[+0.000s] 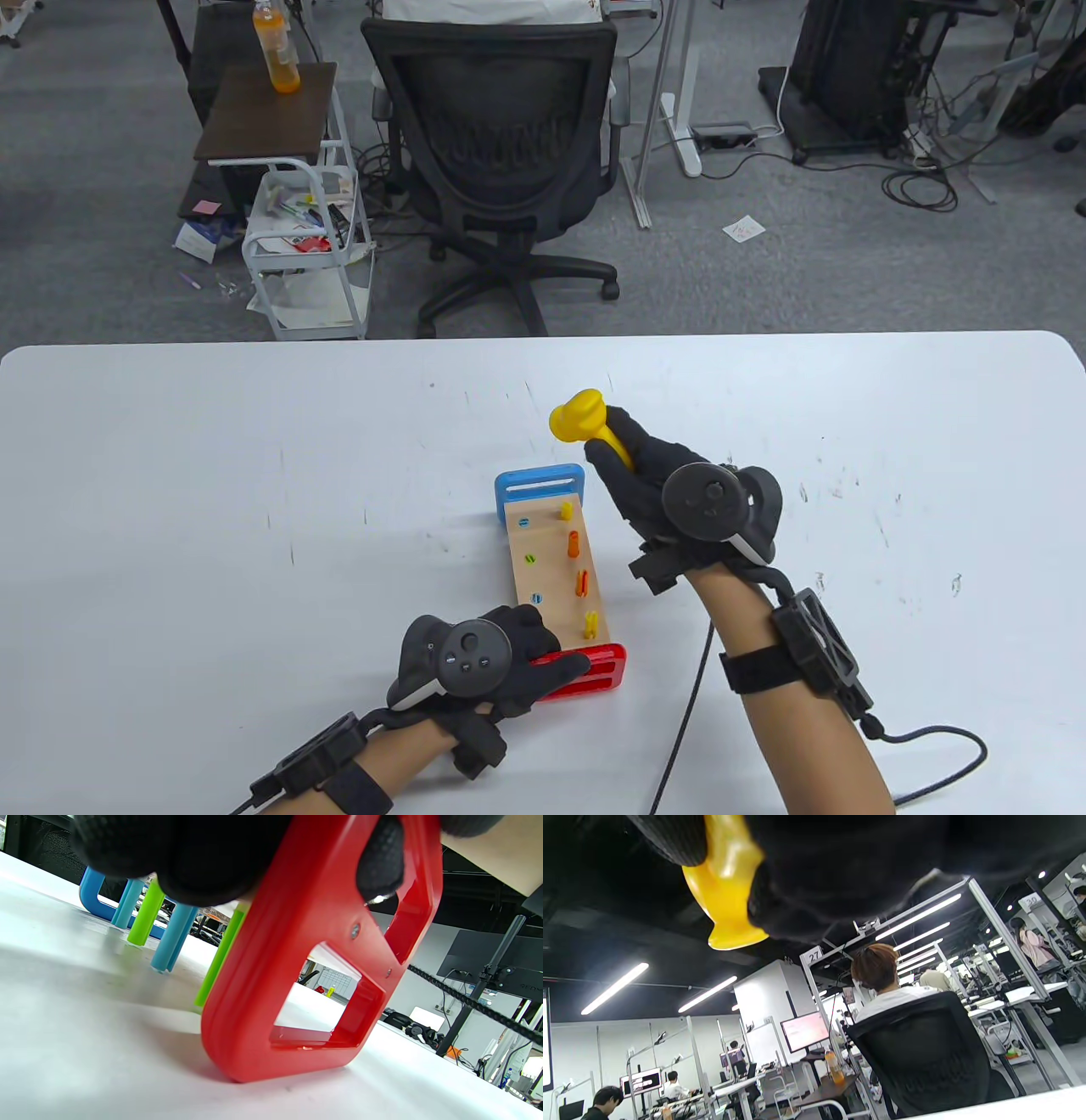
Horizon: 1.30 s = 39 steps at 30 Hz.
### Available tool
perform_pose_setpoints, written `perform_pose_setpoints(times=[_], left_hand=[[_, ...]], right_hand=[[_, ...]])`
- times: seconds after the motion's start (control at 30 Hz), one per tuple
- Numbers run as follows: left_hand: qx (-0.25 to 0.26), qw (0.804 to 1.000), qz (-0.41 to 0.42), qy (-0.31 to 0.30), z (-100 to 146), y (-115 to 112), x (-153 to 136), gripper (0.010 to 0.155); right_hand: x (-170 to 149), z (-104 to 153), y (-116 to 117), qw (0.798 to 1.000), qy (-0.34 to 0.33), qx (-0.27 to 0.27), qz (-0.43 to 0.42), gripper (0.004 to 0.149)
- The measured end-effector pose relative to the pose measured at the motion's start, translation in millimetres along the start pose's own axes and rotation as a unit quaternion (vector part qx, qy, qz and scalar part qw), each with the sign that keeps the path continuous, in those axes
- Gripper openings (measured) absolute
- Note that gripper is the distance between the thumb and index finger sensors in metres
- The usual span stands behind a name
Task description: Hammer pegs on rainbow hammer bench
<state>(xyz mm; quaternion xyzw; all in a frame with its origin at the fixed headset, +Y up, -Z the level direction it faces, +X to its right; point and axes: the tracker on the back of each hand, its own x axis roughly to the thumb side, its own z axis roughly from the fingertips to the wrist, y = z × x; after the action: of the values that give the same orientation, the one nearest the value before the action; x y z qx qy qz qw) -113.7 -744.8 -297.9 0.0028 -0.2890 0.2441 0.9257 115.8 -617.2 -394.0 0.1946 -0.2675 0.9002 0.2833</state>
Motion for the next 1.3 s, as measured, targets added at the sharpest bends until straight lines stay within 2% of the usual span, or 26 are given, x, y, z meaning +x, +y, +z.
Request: perform_pose_setpoints(times=[0.07,0.1,0.13,0.17,0.2,0.23,0.27,0.3,0.37,0.47,0.57,0.63,0.7,0.73,0.8,0.83,0.87,0.9,1.0,1.13,1.23,1.3], left_hand=[[0.0,1.0,0.001,0.0,0,0,0,0.062],[0.0,1.0,0.0,0.0,0,0,0,0.061],[0.001,1.0,0.0,0.0,0,0,0,0.062],[0.001,1.0,0.0,0.0,0,0,0,0.061],[0.0,1.0,0.001,0.0,0,0,0,0.061],[0.001,1.0,0.001,0.0,0,0,0,0.061],[0.001,1.0,0.001,0.0,0,0,0,0.062],[0.001,1.0,0.001,0.0,0,0,0,0.061],[0.001,1.0,0.001,-0.001,0,0,0,0.061],[0.0,1.0,0.001,-0.001,0,0,0,0.062],[0.0,1.0,0.001,-0.001,0,0,0,0.062],[0.0,1.0,0.001,-0.001,0,0,0,0.061],[0.0,1.0,0.001,-0.001,0,0,0,0.062],[0.0,1.0,0.001,-0.001,0,0,0,0.061],[0.0,1.0,0.002,-0.002,0,0,0,0.061],[0.0,1.0,0.003,-0.002,0,0,0,0.062],[0.001,1.0,0.004,-0.001,0,0,0,0.061],[0.001,1.0,0.005,-0.001,0,0,0,0.061],[0.001,1.0,0.005,-0.001,0,0,0,0.061],[0.001,1.0,0.006,-0.001,1,0,0,0.062],[0.001,1.0,0.006,-0.001,1,0,-1,0.061],[0.001,1.0,0.007,0.0,1,0,-1,0.062]], right_hand=[[-11,7,13,1.0,0.014,0.01,0.0,0.059],[-21,16,31,0.999,0.033,0.041,0.009,0.059],[-28,24,49,0.995,0.048,0.083,0.018,0.059],[-37,34,74,0.984,0.063,0.158,0.054,0.059],[-45,47,86,0.966,0.088,0.216,0.113,0.061],[-47,47,84,0.979,0.068,0.177,0.074,0.06],[-43,40,86,0.986,0.09,0.141,-0.017,0.059],[-40,38,76,0.98,0.099,0.169,0.021,0.059],[-31,27,57,0.991,0.055,0.115,0.051,0.059],[-15,12,26,0.996,0.04,0.074,0.036,0.059],[-7,7,10,0.998,0.027,0.058,0.013,0.059],[-10,10,13,0.998,0.025,0.051,0.016,0.059],[-18,20,32,0.997,0.029,0.066,0.034,0.059],[-25,29,51,0.992,0.037,0.106,0.056,0.059],[-37,49,87,0.962,0.054,0.238,0.12,0.06],[-40,55,83,0.961,0.069,0.224,0.143,0.06],[-33,47,83,0.99,0.041,0.135,0.023,0.059],[-30,43,78,0.979,0.062,0.187,0.051,0.059],[-17,28,49,0.99,0.024,0.12,0.077,0.059],[-2,11,11,0.998,0.018,0.056,0.024,0.059],[-3,10,6,0.999,0.018,0.031,0.014,0.059],[-13,19,24,0.998,0.02,0.049,0.016,0.059]])
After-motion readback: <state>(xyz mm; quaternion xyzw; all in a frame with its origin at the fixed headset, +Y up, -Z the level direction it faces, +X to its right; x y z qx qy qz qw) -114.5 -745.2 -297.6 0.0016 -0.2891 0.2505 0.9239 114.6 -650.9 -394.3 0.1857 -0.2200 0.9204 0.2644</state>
